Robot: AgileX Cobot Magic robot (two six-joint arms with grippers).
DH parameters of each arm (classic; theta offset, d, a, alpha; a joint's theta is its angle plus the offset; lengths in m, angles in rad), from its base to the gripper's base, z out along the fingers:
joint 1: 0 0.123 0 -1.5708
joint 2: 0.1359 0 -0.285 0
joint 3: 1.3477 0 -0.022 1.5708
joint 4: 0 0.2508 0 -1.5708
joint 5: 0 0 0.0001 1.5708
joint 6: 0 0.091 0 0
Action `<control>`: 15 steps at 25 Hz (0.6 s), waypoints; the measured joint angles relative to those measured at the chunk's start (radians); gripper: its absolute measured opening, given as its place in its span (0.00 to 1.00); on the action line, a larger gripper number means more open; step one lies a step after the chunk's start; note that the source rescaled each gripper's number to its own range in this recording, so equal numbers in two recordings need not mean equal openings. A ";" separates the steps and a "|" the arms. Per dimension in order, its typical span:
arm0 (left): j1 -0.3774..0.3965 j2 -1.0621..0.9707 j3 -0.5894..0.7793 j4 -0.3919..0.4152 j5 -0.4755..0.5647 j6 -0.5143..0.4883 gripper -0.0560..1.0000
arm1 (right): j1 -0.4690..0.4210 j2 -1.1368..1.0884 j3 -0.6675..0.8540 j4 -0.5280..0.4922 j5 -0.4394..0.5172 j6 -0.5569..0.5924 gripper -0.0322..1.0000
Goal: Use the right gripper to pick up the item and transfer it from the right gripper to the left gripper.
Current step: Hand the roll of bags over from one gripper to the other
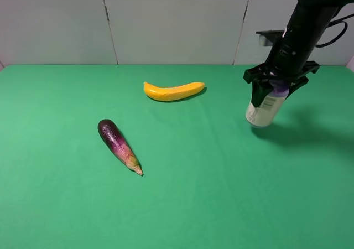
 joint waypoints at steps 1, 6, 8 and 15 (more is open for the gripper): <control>0.000 0.000 0.000 0.000 0.000 0.000 0.94 | 0.000 -0.016 0.000 0.003 0.000 0.000 0.04; 0.000 0.000 0.000 0.000 0.000 0.000 0.94 | 0.000 -0.086 0.000 0.022 0.012 0.000 0.04; 0.000 0.000 0.000 0.000 0.000 0.000 0.94 | 0.000 -0.116 0.000 0.037 0.014 0.000 0.04; 0.000 0.000 0.000 0.000 0.000 0.000 0.94 | 0.000 -0.190 0.000 0.086 0.029 -0.001 0.04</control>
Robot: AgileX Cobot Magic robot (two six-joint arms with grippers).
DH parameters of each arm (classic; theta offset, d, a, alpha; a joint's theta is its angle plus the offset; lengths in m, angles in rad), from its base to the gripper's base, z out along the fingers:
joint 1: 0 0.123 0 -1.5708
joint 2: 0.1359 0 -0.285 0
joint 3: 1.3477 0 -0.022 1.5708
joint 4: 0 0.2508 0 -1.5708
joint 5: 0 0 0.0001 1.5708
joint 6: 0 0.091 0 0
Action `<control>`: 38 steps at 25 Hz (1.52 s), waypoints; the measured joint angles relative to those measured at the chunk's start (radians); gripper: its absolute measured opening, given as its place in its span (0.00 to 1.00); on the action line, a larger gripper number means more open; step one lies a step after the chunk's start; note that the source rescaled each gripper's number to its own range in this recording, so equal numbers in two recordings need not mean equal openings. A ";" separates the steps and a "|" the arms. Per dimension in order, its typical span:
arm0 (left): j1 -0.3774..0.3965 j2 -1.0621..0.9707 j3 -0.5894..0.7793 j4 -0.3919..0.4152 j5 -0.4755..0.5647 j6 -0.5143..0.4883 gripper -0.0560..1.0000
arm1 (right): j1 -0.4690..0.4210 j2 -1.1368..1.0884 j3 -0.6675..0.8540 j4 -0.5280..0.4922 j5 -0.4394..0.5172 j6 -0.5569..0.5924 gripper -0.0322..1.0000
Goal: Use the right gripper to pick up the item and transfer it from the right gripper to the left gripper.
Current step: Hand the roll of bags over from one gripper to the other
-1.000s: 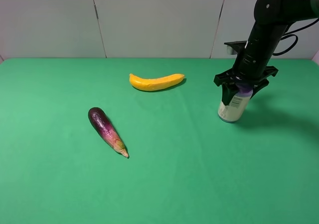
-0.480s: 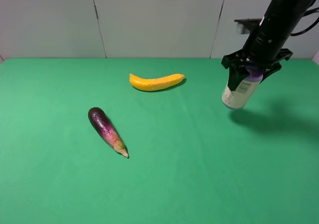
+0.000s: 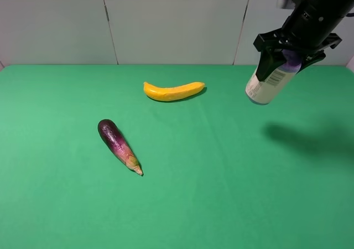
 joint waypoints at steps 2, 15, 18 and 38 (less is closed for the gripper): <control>0.000 0.000 0.000 0.000 0.000 0.000 0.94 | 0.000 -0.008 0.000 0.025 0.003 -0.017 0.04; 0.000 0.000 0.000 0.000 0.000 0.000 0.94 | 0.000 -0.014 0.000 0.171 0.020 -0.174 0.04; 0.000 0.000 0.000 0.000 0.000 0.000 0.94 | 0.000 -0.014 0.000 0.197 0.020 -0.206 0.04; 0.000 0.337 -0.022 -0.214 -0.193 0.303 0.92 | 0.248 -0.014 0.000 0.288 -0.056 -0.420 0.03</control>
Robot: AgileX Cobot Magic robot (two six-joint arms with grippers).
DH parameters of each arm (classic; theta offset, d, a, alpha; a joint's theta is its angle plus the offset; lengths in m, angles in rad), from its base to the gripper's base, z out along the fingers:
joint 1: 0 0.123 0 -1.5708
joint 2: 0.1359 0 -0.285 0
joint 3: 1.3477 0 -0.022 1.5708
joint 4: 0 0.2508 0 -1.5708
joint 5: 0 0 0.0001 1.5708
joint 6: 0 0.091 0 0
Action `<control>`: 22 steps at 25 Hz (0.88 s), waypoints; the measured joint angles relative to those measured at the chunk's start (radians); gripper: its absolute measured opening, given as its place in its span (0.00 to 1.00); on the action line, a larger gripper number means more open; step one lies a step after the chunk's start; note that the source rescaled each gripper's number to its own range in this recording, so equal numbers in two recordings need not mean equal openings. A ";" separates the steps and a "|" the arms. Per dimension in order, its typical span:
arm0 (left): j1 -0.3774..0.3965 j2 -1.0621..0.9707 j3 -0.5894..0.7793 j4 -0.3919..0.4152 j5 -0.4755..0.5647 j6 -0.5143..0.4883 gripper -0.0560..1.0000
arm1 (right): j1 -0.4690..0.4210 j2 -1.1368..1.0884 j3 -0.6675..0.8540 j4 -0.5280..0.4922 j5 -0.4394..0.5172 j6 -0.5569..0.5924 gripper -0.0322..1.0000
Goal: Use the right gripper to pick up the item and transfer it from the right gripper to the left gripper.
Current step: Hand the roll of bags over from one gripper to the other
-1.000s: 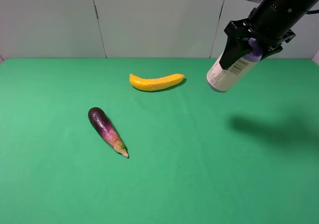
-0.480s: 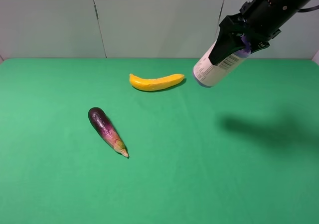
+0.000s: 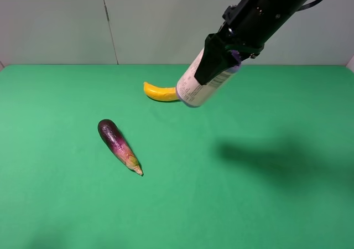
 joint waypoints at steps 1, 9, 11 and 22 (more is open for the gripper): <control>0.000 0.025 0.000 -0.038 -0.027 0.034 0.92 | 0.010 0.000 0.000 0.000 0.000 -0.006 0.03; 0.000 0.221 0.000 -0.295 -0.091 0.383 0.92 | 0.065 0.000 -0.040 0.006 0.016 -0.037 0.03; -0.005 0.257 0.000 -0.343 -0.106 0.464 0.92 | 0.065 0.000 -0.079 0.007 0.036 -0.044 0.03; -0.149 0.461 0.000 -0.490 -0.212 0.731 0.92 | 0.065 0.000 -0.183 0.037 0.150 -0.104 0.03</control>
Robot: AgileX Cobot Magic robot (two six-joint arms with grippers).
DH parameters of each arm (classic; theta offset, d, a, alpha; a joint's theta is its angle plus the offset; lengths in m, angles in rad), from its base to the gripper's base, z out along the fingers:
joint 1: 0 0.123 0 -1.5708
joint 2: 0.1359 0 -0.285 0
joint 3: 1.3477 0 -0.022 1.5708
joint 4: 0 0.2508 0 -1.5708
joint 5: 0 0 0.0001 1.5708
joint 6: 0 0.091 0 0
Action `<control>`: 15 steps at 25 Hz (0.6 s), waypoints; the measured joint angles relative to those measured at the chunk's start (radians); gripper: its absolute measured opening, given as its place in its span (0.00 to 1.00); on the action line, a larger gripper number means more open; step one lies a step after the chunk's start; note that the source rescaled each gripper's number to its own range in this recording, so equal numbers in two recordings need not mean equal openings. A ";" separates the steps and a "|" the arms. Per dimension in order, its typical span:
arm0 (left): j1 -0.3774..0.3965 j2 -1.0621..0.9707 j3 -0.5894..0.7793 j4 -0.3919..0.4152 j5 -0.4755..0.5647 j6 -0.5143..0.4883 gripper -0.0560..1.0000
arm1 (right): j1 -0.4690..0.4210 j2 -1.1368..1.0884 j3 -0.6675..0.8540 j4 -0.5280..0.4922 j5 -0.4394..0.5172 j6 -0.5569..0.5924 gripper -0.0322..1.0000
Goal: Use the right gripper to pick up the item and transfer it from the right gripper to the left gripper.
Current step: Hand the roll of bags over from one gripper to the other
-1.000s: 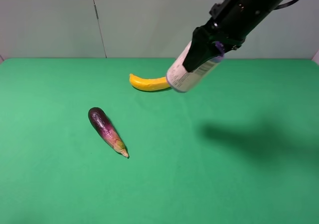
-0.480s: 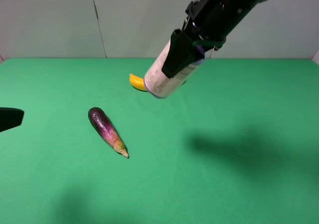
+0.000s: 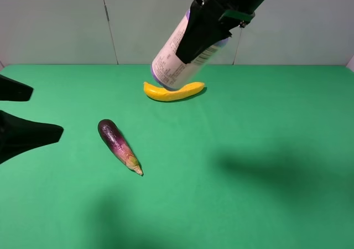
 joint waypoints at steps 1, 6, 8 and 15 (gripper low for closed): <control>-0.012 0.022 0.000 -0.013 -0.010 0.027 0.92 | 0.000 0.000 0.000 0.001 0.005 0.000 0.03; -0.073 0.129 -0.010 -0.107 -0.064 0.166 0.92 | 0.000 0.000 0.000 0.007 0.012 -0.006 0.03; -0.094 0.174 -0.029 -0.150 -0.084 0.219 0.92 | 0.000 0.000 0.000 0.007 0.013 -0.007 0.03; -0.191 0.325 -0.117 -0.196 -0.131 0.296 0.92 | 0.000 0.000 0.000 0.019 0.015 -0.010 0.03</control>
